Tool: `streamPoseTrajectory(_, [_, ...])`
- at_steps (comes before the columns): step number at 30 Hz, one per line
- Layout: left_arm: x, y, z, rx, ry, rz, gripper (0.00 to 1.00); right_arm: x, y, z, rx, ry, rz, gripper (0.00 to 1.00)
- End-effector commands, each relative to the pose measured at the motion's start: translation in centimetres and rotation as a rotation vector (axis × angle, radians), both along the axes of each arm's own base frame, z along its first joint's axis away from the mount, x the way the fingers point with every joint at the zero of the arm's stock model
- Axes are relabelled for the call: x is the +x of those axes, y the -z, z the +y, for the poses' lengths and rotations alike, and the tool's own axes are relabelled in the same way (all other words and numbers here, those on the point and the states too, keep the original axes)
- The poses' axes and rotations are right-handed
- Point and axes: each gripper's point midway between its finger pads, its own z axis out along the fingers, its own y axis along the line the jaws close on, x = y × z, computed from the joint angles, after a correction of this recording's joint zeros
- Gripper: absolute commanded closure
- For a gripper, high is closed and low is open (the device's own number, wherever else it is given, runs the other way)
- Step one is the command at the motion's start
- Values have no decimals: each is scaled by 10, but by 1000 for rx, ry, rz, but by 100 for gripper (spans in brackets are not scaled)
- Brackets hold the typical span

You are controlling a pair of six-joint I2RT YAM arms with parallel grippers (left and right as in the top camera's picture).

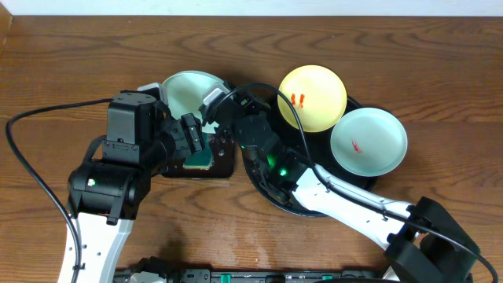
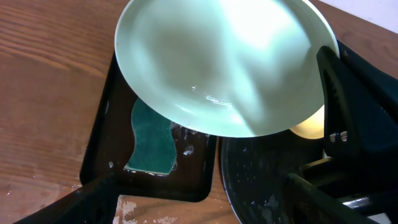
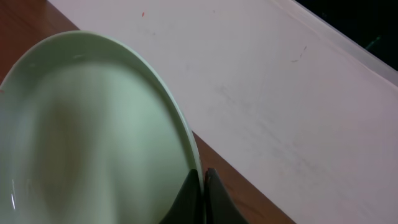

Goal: Clean dirty plates on tray and stack at the side
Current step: 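Lift the scrubbed pale green plate with the right gripper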

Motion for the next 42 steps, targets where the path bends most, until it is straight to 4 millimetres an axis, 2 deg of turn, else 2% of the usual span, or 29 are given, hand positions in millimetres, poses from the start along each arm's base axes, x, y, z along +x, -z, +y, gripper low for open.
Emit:
streamPoseTrajectory(1, [2,-7,0,2,5,-17,16,-2,-24,-3,32,11,-38,99])
streamPoseTrajectory(17, [2,-7,0,2,5,-17,16,-2,-26,-3,38,12,-42,99])
streamPoseTrajectory(22, [2,-7,0,2,5,-17,16,2,-23,-17,56,106,-29,99])
streamPoseTrajectory(24, [2,-7,0,2,5,-17,15,3,-22,-19,-17,114,-53,99])
streamPoseTrajectory(26, [2,-7,0,2,5,-17,15,10,-28,-35,51,200,-51,99])
streamPoseTrajectory(27, [2,-7,0,2,5,-17,15,9,-26,-31,96,178,-29,99])
streamPoseTrajectory(29, [2,-7,0,2,5,-17,16,2,-18,-13,-5,66,-29,99])
streamPoseTrajectory(30, [2,-7,0,2,5,-17,15,4,-18,-18,-23,92,-40,99])
streamPoseTrajectory(32, [2,-7,0,2,5,-17,15,9,-25,-32,99,185,-21,99])
streamPoseTrajectory(33, [2,-7,0,2,5,-17,16,7,-24,-25,122,143,-2,99])
streamPoseTrajectory(34, [2,-7,0,2,5,-17,15,-1,-18,-10,39,50,-7,99])
streamPoseTrajectory(35, [2,-7,0,2,5,-17,15,-2,-17,-9,-26,38,-31,99])
streamPoseTrajectory(36, [2,-7,0,2,5,-17,15,3,-21,-19,-23,103,-47,99])
streamPoseTrajectory(37, [2,-7,0,2,5,-17,15,8,-26,-34,45,195,-41,99])
streamPoseTrajectory(38, [2,-7,0,2,5,-17,15,9,-26,-39,125,235,-16,99])
streamPoseTrajectory(40, [2,-7,0,2,5,-17,15,3,-14,-25,60,145,17,99])
streamPoseTrajectory(41, [2,-7,0,2,5,-17,15,3,-10,-26,42,150,27,99])
streamPoseTrajectory(42, [2,-7,0,2,5,-17,15,6,-7,-36,72,209,47,99])
